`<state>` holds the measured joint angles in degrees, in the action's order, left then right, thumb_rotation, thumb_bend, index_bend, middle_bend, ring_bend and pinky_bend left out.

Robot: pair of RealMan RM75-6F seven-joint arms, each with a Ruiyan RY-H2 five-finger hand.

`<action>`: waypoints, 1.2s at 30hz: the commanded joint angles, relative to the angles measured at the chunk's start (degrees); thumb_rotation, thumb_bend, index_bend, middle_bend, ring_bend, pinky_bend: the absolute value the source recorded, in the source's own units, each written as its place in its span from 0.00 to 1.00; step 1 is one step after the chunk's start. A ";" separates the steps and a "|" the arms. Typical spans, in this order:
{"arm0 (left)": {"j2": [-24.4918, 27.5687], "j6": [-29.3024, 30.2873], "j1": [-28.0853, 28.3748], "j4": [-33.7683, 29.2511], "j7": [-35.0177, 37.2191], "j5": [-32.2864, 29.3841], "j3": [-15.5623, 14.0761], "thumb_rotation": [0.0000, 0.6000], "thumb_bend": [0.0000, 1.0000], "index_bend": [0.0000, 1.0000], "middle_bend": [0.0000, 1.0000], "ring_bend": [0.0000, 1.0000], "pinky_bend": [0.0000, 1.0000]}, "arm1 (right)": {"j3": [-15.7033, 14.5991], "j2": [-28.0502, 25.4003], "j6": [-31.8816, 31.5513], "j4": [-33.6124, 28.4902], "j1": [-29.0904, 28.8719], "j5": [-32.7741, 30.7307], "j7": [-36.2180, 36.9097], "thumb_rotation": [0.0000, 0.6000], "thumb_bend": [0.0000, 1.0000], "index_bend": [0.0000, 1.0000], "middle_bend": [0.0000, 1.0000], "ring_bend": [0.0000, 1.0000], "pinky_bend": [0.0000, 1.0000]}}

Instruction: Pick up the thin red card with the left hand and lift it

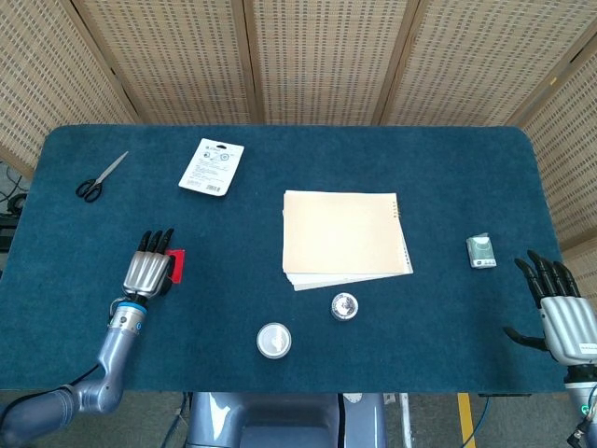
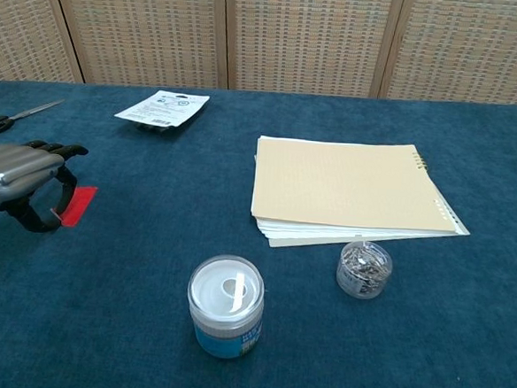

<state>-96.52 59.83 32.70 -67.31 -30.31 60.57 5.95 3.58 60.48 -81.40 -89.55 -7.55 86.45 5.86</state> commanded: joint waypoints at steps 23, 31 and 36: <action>0.96 -0.75 -0.06 -0.22 -1.78 -0.77 0.66 1.00 0.37 0.64 0.00 0.00 0.00 | -0.01 0.04 0.02 -0.06 0.01 -0.01 -0.20 1.00 0.05 0.00 0.00 0.00 0.00; 0.70 -0.77 -0.10 0.11 -1.90 -0.83 0.77 1.00 0.40 0.64 0.00 0.00 0.00 | 0.01 -0.03 -0.01 -0.08 0.00 0.02 -0.13 1.00 0.05 0.00 0.00 0.00 0.00; 0.54 -0.76 -0.11 0.31 -1.95 -0.84 0.84 1.00 0.42 0.64 0.00 0.00 0.00 | -0.03 -0.02 -0.02 -0.05 0.03 0.05 -0.09 1.00 0.05 0.00 0.00 0.00 0.00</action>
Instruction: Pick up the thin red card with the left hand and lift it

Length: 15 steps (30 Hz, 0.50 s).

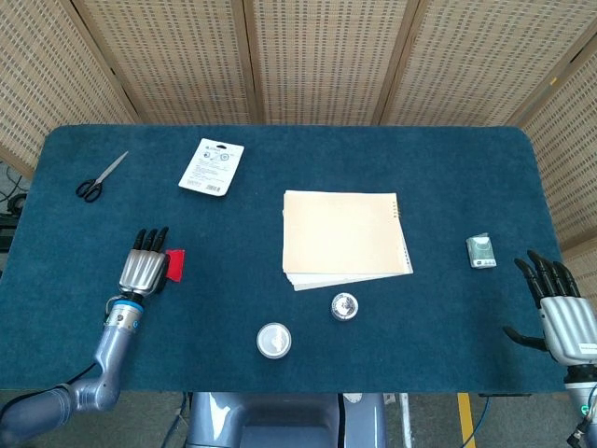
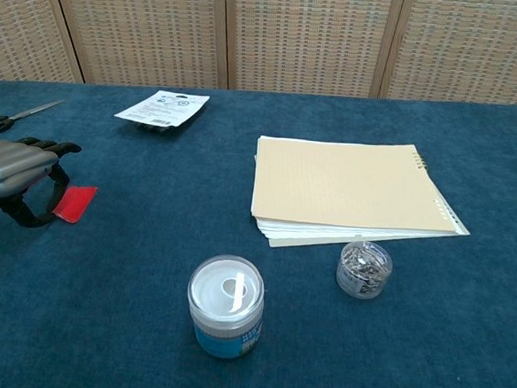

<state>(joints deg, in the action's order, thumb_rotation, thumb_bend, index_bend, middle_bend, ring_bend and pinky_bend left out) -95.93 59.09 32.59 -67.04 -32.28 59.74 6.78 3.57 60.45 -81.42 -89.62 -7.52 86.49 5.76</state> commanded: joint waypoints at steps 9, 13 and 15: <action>-0.09 0.19 0.03 0.32 -0.06 -0.02 0.37 1.00 0.43 0.64 0.00 0.00 0.00 | 0.01 -0.06 -0.02 0.07 0.01 0.01 0.18 1.00 0.05 0.00 0.00 0.00 0.00; 0.04 0.66 0.14 0.26 -0.05 0.28 0.70 1.00 0.43 0.64 0.00 0.00 0.00 | 0.01 -0.05 -0.02 0.07 0.02 -0.01 0.20 1.00 0.05 0.00 0.00 0.00 0.00; 0.18 0.91 0.20 0.08 -0.06 0.40 0.89 1.00 0.43 0.64 0.00 0.00 0.00 | 0.00 -0.04 -0.05 0.09 0.05 -0.02 0.20 1.00 0.05 0.00 0.00 0.00 0.00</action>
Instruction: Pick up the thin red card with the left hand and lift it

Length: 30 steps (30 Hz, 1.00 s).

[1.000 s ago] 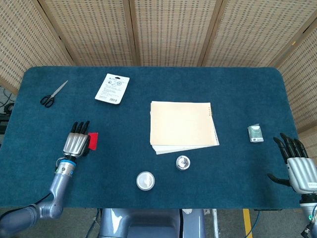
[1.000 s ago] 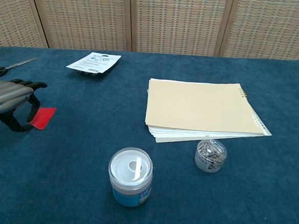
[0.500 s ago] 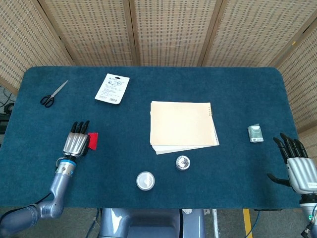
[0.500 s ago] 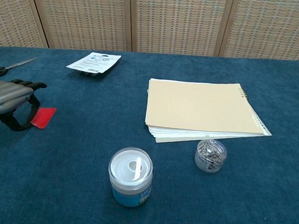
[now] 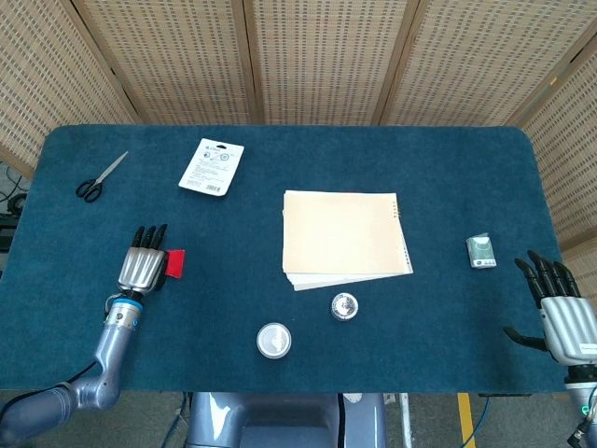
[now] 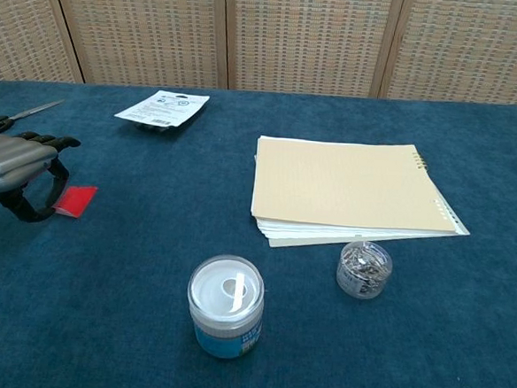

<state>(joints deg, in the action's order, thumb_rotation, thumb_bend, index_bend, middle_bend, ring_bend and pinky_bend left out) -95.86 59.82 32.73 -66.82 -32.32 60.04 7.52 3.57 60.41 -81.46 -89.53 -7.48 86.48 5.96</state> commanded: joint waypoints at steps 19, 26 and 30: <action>1.14 0.46 1.73 0.32 -1.58 -1.29 2.78 1.00 0.44 0.64 0.00 0.00 0.00 | 0.06 -0.06 0.05 0.03 -0.03 -0.07 0.03 1.00 0.05 0.00 0.00 0.00 0.00; 0.23 -1.51 3.19 3.77 -1.46 -3.13 4.24 1.00 0.44 0.64 0.00 0.00 0.00 | 0.09 0.20 0.74 0.20 -0.27 -0.53 -0.46 1.00 0.05 0.00 0.00 0.00 0.00; -0.69 -2.49 4.31 6.42 -0.86 -3.52 5.06 1.00 0.44 0.64 0.00 0.00 0.00 | 0.24 0.33 1.27 0.22 -0.51 -0.99 -0.87 1.00 0.05 0.00 0.00 0.00 0.00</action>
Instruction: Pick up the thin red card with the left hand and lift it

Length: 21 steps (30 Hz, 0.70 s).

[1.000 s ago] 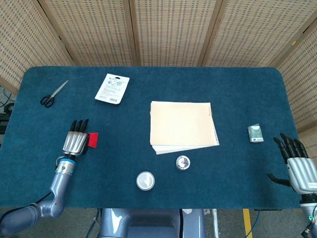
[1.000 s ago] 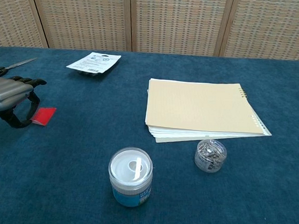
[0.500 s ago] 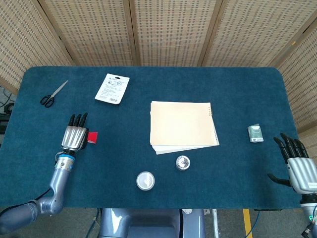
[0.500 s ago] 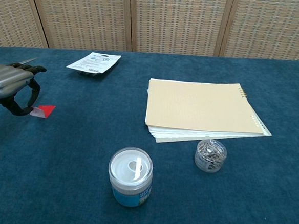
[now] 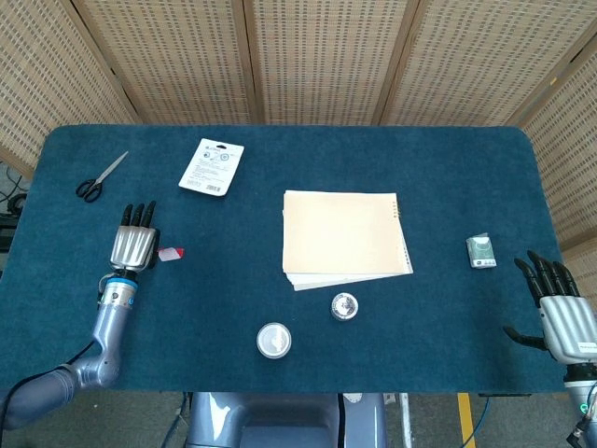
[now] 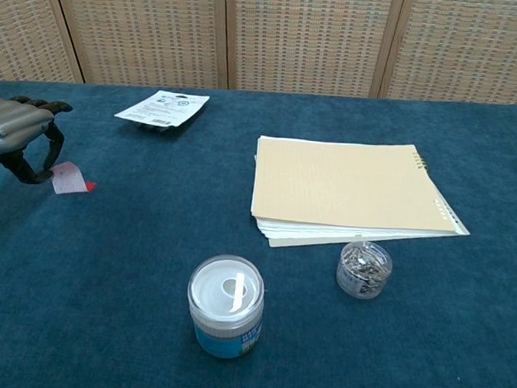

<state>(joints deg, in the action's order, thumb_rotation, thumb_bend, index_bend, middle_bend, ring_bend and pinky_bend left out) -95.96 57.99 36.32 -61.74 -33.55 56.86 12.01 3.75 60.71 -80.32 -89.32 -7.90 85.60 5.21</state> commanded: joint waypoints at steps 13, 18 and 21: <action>-0.37 -0.30 3.20 3.55 0.96 -1.14 3.44 1.00 0.44 0.64 0.00 0.00 0.00 | 0.12 0.09 0.30 0.06 -0.17 -0.31 -0.16 1.00 0.05 0.00 0.00 0.00 0.00; 0.91 1.73 2.91 0.92 2.03 -0.28 4.01 1.00 0.43 0.64 0.00 0.00 0.00 | 0.08 0.02 0.19 -0.01 -0.13 -0.20 -0.05 1.00 0.05 0.00 0.00 0.00 0.00; 2.14 2.90 2.62 -1.61 1.93 0.11 4.10 1.00 0.43 0.64 0.00 0.00 0.00 | 0.02 0.02 0.09 -0.01 -0.08 -0.06 -0.03 1.00 0.05 0.00 0.00 0.00 0.00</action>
<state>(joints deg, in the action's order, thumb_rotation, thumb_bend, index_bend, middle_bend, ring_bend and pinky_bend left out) -94.56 60.18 39.16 -62.13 -31.64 56.67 16.00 3.77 60.73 -80.23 -89.33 -7.99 85.54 5.17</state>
